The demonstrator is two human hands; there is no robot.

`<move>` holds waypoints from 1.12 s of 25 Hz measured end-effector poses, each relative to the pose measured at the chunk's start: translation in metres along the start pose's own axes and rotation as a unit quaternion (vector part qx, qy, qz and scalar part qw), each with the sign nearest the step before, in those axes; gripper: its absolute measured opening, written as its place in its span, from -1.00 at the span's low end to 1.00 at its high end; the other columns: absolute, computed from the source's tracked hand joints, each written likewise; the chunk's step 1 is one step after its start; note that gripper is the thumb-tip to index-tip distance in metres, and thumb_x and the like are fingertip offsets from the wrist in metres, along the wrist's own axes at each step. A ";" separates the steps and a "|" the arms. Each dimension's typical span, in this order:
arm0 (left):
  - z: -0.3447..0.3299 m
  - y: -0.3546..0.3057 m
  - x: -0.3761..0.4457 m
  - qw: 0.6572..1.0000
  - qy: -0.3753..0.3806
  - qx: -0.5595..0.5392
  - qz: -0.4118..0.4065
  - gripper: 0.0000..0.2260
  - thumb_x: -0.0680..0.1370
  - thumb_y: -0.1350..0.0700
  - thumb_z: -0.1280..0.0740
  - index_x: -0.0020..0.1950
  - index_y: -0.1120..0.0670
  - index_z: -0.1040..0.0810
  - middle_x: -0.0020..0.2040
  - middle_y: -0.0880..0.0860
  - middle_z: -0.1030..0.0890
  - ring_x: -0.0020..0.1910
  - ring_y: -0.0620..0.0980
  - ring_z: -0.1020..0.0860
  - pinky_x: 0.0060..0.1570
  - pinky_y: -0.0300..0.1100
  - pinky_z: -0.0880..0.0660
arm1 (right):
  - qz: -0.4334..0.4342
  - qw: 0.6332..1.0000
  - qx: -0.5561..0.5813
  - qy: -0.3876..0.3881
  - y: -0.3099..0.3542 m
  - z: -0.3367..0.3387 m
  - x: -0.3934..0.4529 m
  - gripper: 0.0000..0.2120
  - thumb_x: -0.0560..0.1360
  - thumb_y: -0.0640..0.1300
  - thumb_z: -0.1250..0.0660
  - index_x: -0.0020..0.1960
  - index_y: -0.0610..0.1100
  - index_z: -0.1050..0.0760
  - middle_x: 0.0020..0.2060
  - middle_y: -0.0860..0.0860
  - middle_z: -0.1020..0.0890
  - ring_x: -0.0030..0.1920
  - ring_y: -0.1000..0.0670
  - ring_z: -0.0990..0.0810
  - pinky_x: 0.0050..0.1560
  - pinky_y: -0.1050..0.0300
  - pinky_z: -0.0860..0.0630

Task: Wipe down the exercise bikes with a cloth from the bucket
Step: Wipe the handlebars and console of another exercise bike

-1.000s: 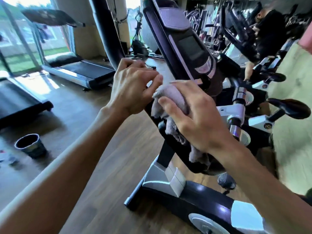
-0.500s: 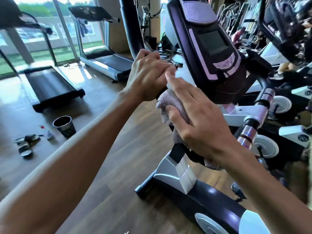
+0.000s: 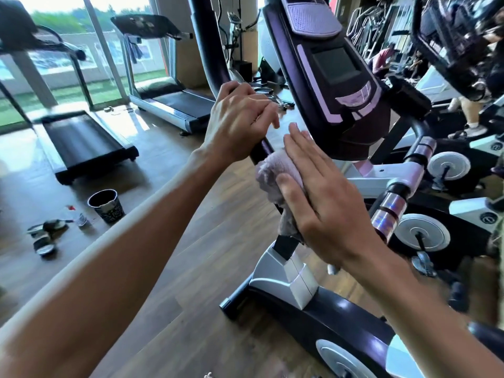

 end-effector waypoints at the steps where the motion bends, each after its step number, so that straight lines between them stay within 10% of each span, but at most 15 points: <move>1: -0.001 0.001 0.000 1.000 0.005 -0.003 -0.005 -0.59 0.63 0.02 -0.10 -0.21 -0.03 -0.70 -0.08 -0.16 -0.72 0.01 -0.06 -0.53 0.33 -0.12 -0.22 | 0.010 1.000 -0.003 -0.002 -0.001 0.000 -0.011 -0.41 0.66 0.10 0.01 0.61 -0.14 -0.18 0.62 0.05 -0.17 0.61 0.17 -0.05 0.59 0.12 -0.12; 8: -0.004 0.003 -0.003 0.999 -0.027 -0.025 -0.021 -0.61 0.66 0.01 -0.10 -0.08 -0.05 -0.73 0.05 -0.17 -0.72 0.15 -0.14 -0.55 0.36 -0.05 -0.26 | -0.024 0.999 -0.026 0.028 -0.002 -0.005 0.023 -0.33 0.62 0.17 0.10 0.63 -0.15 -0.11 0.64 0.03 -0.08 0.62 0.16 0.12 0.62 0.09 0.18; 28: -0.002 -0.004 -0.009 0.996 -0.058 -0.056 0.042 -0.61 0.65 0.03 -0.13 -0.16 -0.01 -0.72 -0.02 -0.19 -0.71 0.09 -0.14 -0.52 0.35 -0.15 -0.19 | -0.018 0.999 0.021 0.019 0.002 -0.001 0.000 -0.36 0.59 0.16 0.01 0.58 -0.13 -0.27 0.60 0.06 -0.22 0.60 0.15 -0.06 0.61 0.10 0.00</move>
Point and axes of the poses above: each hand's wrist, its own x-axis towards the middle knuckle, its own z-axis out of the back of the hand, y = z × x, the point moved 6 cm from there along x, towards the middle knuckle
